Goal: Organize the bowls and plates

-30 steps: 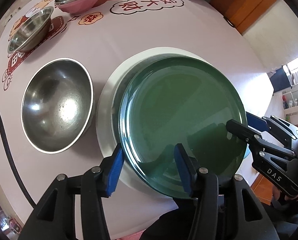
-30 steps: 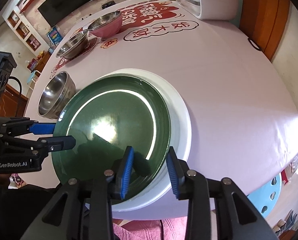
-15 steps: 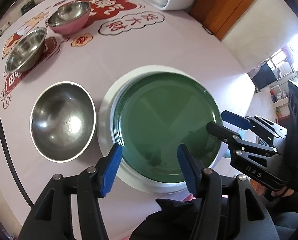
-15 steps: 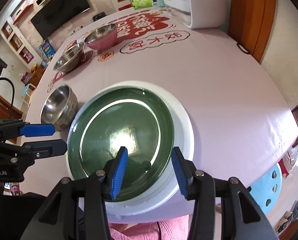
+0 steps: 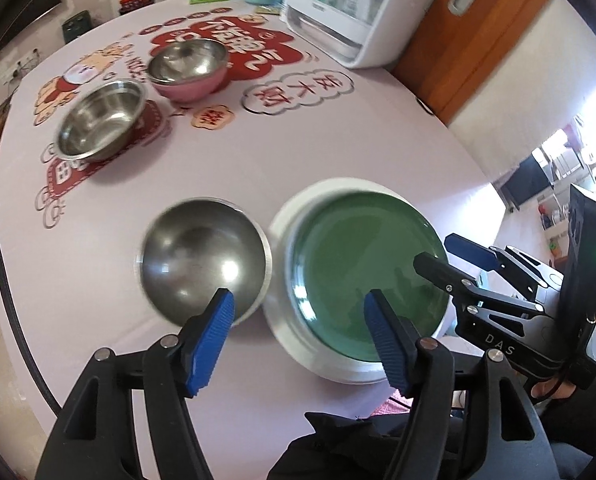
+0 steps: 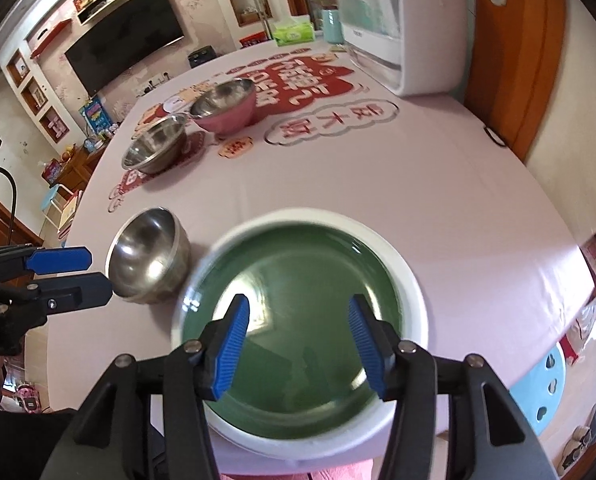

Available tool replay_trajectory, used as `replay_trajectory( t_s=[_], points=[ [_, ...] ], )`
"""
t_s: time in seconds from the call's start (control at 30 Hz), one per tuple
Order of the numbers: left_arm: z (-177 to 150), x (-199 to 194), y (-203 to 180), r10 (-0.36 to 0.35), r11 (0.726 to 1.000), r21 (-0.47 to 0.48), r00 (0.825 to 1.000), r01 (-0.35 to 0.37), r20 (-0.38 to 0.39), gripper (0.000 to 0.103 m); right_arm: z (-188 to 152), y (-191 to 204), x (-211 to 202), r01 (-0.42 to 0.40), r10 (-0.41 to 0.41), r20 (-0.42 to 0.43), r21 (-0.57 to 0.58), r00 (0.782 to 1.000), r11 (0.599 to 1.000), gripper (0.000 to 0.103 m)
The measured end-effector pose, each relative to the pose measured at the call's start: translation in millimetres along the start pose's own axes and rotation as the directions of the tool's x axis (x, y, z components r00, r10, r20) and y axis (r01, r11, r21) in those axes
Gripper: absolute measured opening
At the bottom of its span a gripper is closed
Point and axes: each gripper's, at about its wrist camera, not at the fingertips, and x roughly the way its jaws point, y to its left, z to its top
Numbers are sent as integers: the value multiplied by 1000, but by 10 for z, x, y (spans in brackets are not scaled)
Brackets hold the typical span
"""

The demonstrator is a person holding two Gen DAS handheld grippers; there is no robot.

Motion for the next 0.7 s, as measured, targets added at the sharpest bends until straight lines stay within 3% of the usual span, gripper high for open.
replay_trajectory(
  t_s=[0.5, 0.7],
  points=[
    [161, -591, 875, 88, 983, -168, 991, -71, 97, 76, 569, 833, 83, -131, 140, 47, -152, 989, 980, 54],
    [282, -827, 1225, 90, 969, -241, 987, -55, 136, 76, 846, 1169, 129, -158, 177, 70, -225, 982, 961, 54]
  ],
)
